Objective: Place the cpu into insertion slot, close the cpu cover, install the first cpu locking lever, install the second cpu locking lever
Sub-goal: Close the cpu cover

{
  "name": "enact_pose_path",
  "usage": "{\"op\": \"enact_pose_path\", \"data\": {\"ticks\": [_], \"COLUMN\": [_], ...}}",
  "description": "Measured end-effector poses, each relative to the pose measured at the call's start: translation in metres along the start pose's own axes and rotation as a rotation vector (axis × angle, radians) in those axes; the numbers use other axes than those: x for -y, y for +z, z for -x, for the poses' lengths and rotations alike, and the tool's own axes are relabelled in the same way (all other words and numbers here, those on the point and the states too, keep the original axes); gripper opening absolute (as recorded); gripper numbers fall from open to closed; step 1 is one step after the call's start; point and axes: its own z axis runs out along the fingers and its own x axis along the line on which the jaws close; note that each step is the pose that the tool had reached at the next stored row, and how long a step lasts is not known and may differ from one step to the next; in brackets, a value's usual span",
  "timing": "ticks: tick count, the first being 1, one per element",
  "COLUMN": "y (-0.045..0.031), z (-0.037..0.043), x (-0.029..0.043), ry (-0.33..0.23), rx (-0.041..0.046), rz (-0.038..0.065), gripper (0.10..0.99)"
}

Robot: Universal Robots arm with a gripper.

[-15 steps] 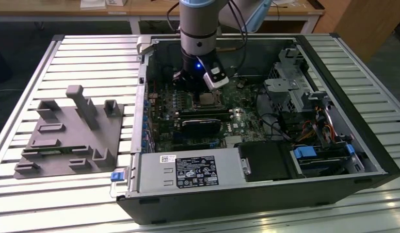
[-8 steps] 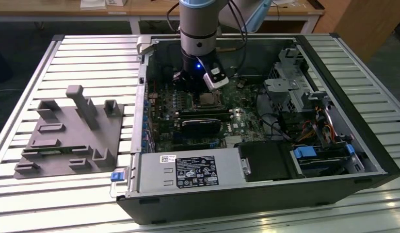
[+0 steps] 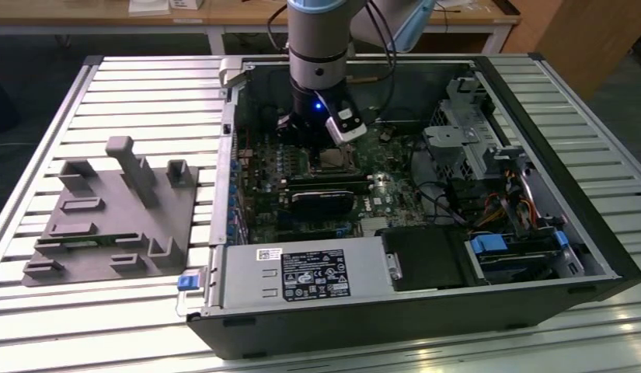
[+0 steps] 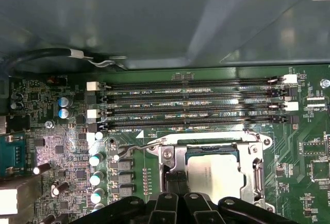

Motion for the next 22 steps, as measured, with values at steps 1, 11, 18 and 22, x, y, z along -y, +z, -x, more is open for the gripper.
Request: {"op": "enact_pose_path", "data": {"ticks": [1,11,18,22], "y": [-0.0002,-0.0144,-0.0211,-0.0211], "z": [-0.0001,0.0002,0.0004,0.0028], "x": [0.0000,-0.0006,-0.0009,-0.0010], "ry": [0.000,0.000,0.000,0.000], "rx": [0.0001,0.0000,0.0001,-0.0001], "rz": [0.000,0.000,0.000,0.000], "gripper": [0.106,0.106,0.106,0.106]}}
